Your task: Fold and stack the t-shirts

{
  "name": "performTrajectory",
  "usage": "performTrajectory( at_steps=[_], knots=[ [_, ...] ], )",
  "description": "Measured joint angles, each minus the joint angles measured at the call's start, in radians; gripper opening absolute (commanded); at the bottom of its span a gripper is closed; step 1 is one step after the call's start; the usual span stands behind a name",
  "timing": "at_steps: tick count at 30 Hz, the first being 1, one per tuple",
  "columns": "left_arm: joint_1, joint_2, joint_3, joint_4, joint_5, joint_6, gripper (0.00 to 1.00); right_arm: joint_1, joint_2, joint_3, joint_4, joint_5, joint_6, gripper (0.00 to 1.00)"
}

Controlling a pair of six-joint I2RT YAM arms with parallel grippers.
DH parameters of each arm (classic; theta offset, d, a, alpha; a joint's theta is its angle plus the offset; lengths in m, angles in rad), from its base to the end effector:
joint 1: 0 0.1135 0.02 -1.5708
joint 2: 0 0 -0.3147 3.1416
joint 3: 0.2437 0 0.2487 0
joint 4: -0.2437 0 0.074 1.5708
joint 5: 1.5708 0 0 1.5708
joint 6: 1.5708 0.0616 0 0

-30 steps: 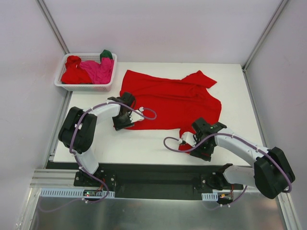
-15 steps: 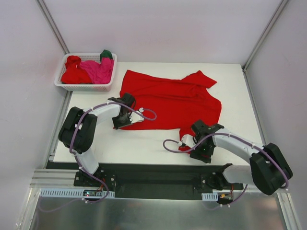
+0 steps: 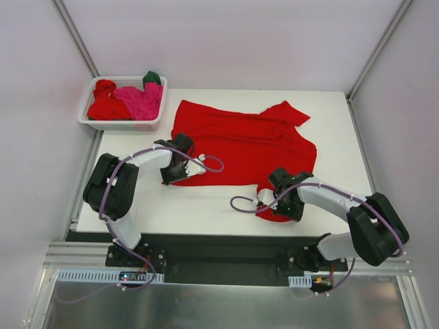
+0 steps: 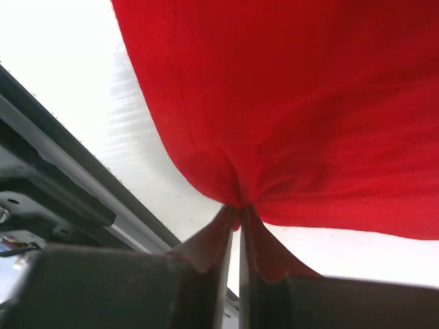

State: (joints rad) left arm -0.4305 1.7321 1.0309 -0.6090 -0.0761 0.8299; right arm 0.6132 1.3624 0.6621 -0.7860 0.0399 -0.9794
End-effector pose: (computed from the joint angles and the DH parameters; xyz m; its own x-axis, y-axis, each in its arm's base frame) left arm 0.3005 -0.1329 0.1834 -0.2987 0.9468 -0.1197 0.9167 0.3196 0.2397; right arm 0.1564 0.1071 0.1767 0.0207 -0.9997 -0.0141 -0.9955 -0.0194 -0.0922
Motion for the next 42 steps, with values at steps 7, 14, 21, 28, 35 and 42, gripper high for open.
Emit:
performTrajectory(
  at_steps=[7,14,21,28,35,42],
  knots=[
    [0.0,-0.001,-0.002,0.001,0.0,-0.002,0.05,0.0,0.0,0.004,-0.003,-0.003,0.003,0.01],
    [0.0,-0.001,0.0,0.003,-0.003,-0.004,0.0,0.0,-0.005,0.018,-0.019,-0.01,0.007,0.01],
    [0.0,0.0,0.002,0.002,-0.003,-0.004,0.0,0.0,-0.01,0.063,-0.034,-0.018,0.011,0.01],
    [0.0,-0.014,0.003,-0.001,-0.002,-0.004,0.0,0.0,-0.043,0.083,-0.045,-0.019,0.019,0.01],
    [0.0,-0.102,-0.012,-0.008,-0.004,0.001,0.0,0.0,-0.057,0.101,-0.058,0.006,0.019,0.01],
    [0.0,-0.177,-0.051,-0.013,-0.01,0.001,0.0,0.0,-0.109,0.151,-0.088,0.018,0.023,0.01]
  ],
)
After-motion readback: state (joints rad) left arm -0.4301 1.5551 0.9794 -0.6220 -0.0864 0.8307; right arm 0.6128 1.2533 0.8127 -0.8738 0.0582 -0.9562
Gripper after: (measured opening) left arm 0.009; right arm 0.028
